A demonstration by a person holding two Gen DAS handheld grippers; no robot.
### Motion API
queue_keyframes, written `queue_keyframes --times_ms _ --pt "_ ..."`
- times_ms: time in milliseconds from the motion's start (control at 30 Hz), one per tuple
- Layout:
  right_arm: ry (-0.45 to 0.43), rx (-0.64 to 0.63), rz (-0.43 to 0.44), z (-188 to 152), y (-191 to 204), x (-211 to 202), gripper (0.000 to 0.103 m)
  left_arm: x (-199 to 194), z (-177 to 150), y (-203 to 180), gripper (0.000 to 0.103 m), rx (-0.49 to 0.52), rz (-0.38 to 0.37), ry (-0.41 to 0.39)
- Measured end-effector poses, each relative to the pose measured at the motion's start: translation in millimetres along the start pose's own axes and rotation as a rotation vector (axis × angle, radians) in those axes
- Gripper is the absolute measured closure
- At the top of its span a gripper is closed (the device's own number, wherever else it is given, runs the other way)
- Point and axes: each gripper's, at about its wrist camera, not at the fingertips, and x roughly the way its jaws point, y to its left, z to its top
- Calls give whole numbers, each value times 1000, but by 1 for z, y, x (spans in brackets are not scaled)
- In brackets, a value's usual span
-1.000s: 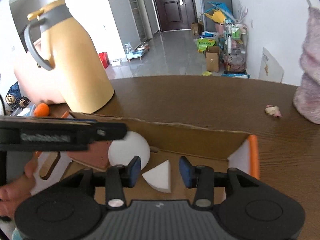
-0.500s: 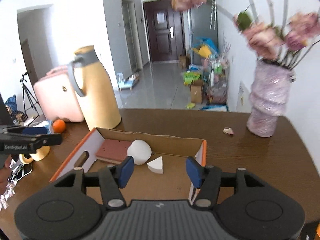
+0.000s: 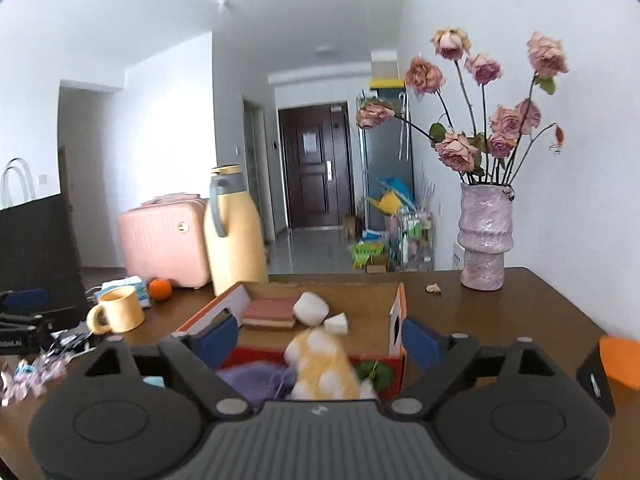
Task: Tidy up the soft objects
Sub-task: 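Move both tools back toward the pile of soft items, then grasp the yellow-and-white plush toy with the right tool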
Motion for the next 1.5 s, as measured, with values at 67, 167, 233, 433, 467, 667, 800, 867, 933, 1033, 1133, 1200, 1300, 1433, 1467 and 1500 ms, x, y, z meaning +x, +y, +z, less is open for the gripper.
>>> queue_keyframes --times_ms 67,167,233,433,467,667,800,867,933,1033,1133,1200,1300,1433,1467,1500 --pt "-21 22 -1 -26 7 -20 12 -24 -19 3 7 -8 2 1" --pt "-42 42 -8 -65 19 -52 9 -61 -57 8 7 -19 7 10" --pt "-45 77 -5 -87 24 -65 9 -76 -78 9 7 -26 16 40" --pt "6 66 -7 -100 38 -60 9 -80 -102 3 7 21 26 92" --pt "2 52 -6 -99 40 -59 9 -79 -101 3 7 21 27 87" --pt "12 15 -34 -97 39 -44 12 -62 -102 3 7 6 1 113" --pt "39 24 -65 -91 32 -21 14 -43 -98 0 7 13 -12 132" --pt "49 25 -72 -88 26 -7 15 -31 -94 -1 8 12 -15 138" --pt "55 31 -85 -84 19 8 15 -16 -88 -3 11 -1 -29 148" --pt "65 66 -93 -75 3 31 18 10 -72 -15 13 -26 -84 155" --pt "90 102 -76 -65 -15 55 19 37 -49 -39 17 -28 -200 115" --pt "98 130 -54 -61 -25 69 19 58 -34 -59 22 -23 -260 106" --pt "122 171 8 -57 -34 93 19 87 -16 -89 24 13 -322 96" --pt "137 105 40 -57 -25 119 25 112 -12 -108 24 25 -307 103" --pt "147 91 33 -58 -23 125 30 116 -13 -109 24 17 -295 114" --pt "161 88 29 -60 -23 131 46 119 -15 -109 24 10 -286 125"
